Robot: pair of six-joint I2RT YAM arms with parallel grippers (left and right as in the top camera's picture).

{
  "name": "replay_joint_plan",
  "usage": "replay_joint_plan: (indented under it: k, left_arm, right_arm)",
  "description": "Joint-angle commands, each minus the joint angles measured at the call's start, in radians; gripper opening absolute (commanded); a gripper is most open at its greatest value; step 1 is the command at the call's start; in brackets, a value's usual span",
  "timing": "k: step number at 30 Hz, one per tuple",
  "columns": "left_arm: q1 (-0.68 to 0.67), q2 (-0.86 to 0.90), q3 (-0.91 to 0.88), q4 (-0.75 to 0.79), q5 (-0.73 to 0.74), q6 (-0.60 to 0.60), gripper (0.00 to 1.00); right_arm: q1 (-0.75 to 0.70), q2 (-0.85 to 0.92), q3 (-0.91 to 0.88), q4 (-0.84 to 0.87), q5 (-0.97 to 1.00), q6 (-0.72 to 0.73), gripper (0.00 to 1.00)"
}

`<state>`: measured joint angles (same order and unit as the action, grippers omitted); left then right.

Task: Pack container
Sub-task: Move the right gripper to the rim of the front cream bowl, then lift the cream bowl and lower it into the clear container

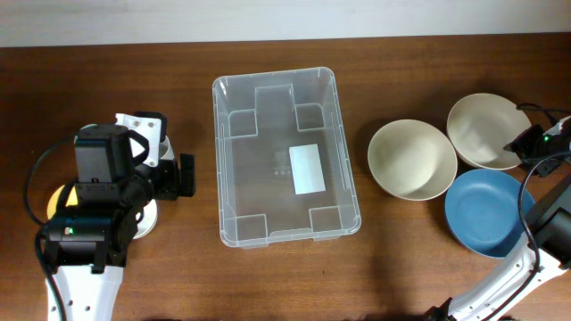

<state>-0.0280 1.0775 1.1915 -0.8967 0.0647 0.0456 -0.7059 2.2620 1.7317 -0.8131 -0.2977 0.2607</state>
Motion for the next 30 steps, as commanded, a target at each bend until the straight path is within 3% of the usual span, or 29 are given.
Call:
replay_joint_plan:
  k: [1, 6, 16, 23, 26, 30]
  left_arm:
    - [-0.002, 0.001, 0.025, 0.007, 0.015, 0.016, 1.0]
    - [-0.002, 0.001, 0.025, 0.007, 0.015, 0.016, 1.0]
    - [-0.002, 0.001, 0.025, 0.012, 0.015, 0.016, 1.0]
    - [-0.002, 0.001, 0.025, 0.014, 0.014, 0.016, 1.0]
    - [-0.002, 0.001, 0.025, 0.014, 0.015, 0.016, 0.99]
    - [-0.002, 0.001, 0.025, 0.014, 0.015, 0.016, 1.0]
  right_arm:
    - [0.005, 0.018, 0.004, 0.003, -0.005, 0.0, 0.25]
    - [0.005, 0.018, 0.004, 0.006, -0.006, 0.003, 0.04]
    - [0.006, -0.008, 0.007, 0.007, -0.028, 0.003, 0.04]
    - [0.019, -0.182, 0.125, -0.024, -0.364, -0.021, 0.04]
    - [0.086, -0.272, 0.195, -0.112, -0.413, -0.063, 0.04]
    - [0.292, -0.378, 0.238, -0.208, -0.394, -0.141, 0.04]
